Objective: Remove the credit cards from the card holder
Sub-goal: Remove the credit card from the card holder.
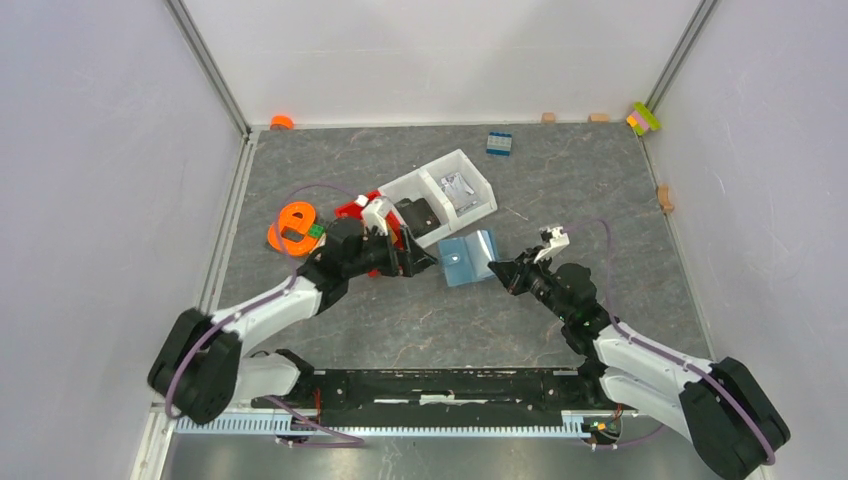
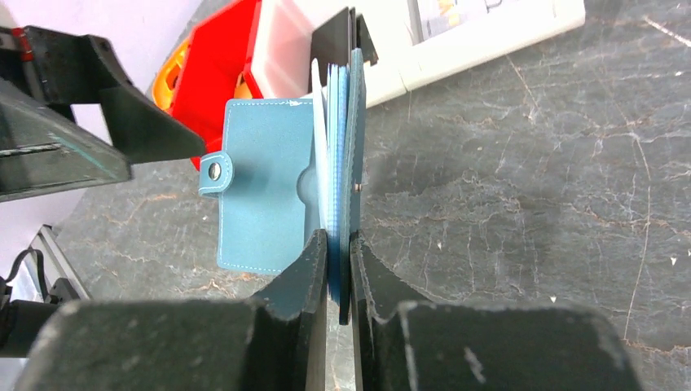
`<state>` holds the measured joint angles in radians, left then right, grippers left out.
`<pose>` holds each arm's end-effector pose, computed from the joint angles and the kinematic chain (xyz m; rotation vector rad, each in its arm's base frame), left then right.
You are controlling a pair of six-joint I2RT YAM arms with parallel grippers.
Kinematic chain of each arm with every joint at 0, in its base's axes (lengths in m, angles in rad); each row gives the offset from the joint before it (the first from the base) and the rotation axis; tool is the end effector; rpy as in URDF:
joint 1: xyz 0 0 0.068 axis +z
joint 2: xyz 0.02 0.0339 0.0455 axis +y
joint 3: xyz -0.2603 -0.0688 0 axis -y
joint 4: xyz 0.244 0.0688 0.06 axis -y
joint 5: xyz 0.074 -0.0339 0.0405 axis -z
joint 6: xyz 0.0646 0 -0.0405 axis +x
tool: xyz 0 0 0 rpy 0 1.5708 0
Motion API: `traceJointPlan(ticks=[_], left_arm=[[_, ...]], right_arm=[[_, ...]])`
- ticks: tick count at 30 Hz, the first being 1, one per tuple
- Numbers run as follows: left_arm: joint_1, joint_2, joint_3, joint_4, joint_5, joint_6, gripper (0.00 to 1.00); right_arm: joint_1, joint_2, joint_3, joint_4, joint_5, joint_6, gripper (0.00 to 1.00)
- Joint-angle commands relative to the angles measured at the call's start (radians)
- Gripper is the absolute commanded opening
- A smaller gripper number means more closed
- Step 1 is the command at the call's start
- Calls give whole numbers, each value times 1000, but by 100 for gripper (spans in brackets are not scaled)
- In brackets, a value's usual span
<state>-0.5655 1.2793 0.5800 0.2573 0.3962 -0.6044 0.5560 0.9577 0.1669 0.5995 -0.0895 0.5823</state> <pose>0.2326 -0.1771 0.1945 0.2314 2.1554 -1.1116 0.1841 0.1212 0.1688 -0.0440 1.8508 0.8923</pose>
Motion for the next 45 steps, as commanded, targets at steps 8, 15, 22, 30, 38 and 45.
traceJointPlan(ticks=[8, 15, 22, 30, 38, 45], left_arm=[[15, -437, -252, 317, -138, -43, 100], [14, -225, -211, 523, 89, -113, 100], [15, -184, -204, 538, 88, -158, 100], [26, -402, -323, 565, -90, -197, 100], [-5, -520, -335, 413, -199, -136, 100], [-56, -242, -170, 321, -62, -78, 100]], right_arm=[[-3, -102, -38, 126, 31, 12, 0], [-3, -144, -70, 178, 6, 8, 0], [-3, -171, -69, 177, -9, -4, 0], [-2, -218, -79, 160, 18, -10, 0], [-2, -195, -83, 204, -18, 2, 0], [-2, -189, -84, 210, -13, 11, 1]])
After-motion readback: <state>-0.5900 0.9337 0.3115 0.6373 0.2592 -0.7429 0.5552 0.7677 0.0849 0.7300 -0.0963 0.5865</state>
